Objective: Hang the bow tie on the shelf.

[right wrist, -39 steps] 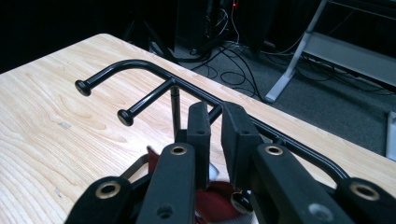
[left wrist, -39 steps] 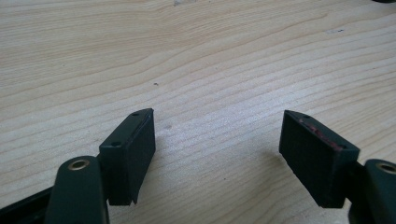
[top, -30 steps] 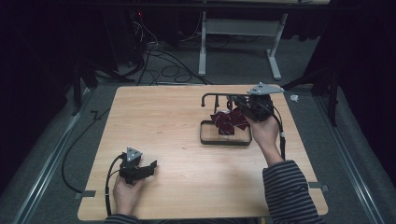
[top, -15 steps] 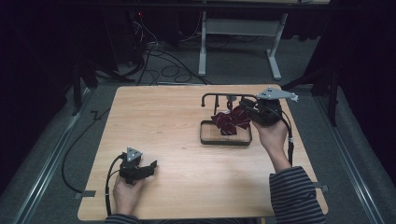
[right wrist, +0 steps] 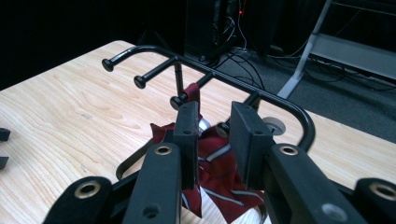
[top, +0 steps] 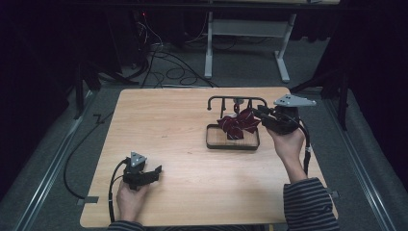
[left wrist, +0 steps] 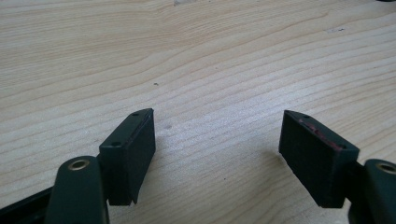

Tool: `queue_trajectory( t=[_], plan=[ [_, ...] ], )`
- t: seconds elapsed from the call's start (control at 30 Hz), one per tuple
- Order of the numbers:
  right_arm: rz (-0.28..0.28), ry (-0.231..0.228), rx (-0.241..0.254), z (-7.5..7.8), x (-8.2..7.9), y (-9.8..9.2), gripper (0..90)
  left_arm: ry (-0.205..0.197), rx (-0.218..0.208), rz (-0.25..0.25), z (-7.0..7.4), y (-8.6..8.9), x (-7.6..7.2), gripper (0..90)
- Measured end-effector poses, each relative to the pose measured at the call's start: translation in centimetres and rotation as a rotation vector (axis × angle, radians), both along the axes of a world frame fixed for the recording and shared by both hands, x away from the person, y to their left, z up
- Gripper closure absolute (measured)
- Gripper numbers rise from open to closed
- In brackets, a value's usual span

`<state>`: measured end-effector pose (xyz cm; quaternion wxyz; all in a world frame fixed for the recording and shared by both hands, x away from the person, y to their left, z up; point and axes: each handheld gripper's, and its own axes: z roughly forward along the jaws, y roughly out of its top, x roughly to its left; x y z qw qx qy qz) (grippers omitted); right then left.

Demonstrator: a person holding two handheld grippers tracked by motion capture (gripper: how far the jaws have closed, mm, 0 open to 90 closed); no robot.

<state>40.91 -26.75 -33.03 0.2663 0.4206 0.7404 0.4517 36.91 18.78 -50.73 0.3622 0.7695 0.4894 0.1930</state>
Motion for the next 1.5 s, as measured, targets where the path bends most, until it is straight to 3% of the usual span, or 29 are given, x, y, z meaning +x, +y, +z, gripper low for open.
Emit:
queue_trajectory(
  t=[1.5],
  plan=[
    [-0.055,0.053,0.089,-3.6,-4.9,-5.3,68.3,-0.005,0.013,0.003,0.0,-0.1,0.0,27.6]
  ],
)
